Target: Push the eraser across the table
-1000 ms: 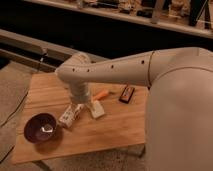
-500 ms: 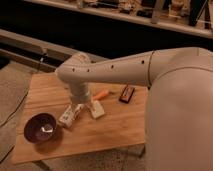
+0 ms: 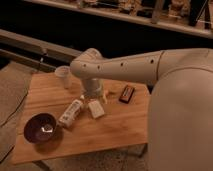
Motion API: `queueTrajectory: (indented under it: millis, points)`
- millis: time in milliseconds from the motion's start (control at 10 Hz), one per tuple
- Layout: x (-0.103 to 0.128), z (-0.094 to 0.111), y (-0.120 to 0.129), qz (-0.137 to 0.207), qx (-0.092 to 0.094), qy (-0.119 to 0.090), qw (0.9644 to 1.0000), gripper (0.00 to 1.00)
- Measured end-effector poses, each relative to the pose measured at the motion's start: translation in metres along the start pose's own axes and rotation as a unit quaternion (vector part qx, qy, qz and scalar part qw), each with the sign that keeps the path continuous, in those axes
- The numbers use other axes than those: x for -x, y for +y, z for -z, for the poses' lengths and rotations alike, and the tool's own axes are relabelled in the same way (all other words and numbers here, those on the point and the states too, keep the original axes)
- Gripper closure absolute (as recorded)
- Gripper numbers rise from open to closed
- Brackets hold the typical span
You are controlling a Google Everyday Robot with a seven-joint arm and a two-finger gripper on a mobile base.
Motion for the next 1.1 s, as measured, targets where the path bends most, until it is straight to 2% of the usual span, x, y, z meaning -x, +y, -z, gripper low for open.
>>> queueTrajectory:
  millis: [200,400,600,700,900,1000,1100]
  points:
    - [0.015,-0.006,-0.014,-0.013,0.001,-0.003,0.9999,0.35]
    - [0.039,-0.018,-0.03,-0.033,0.015,-0.015,0.9992,0.35]
    - [0.051,-0.028,-0.044,-0.055,0.021,-0.019,0.9981,0.35]
    - [0.055,-0.036,-0.056,-0.08,0.028,-0.019,0.9962,0.35]
    - [0.056,-0.049,-0.065,-0.113,0.043,-0.02,0.9924,0.35]
    - [0.055,-0.05,-0.065,-0.123,0.049,-0.024,0.991,0.35]
    - [0.056,-0.047,-0.067,-0.139,0.058,-0.033,0.988,0.35]
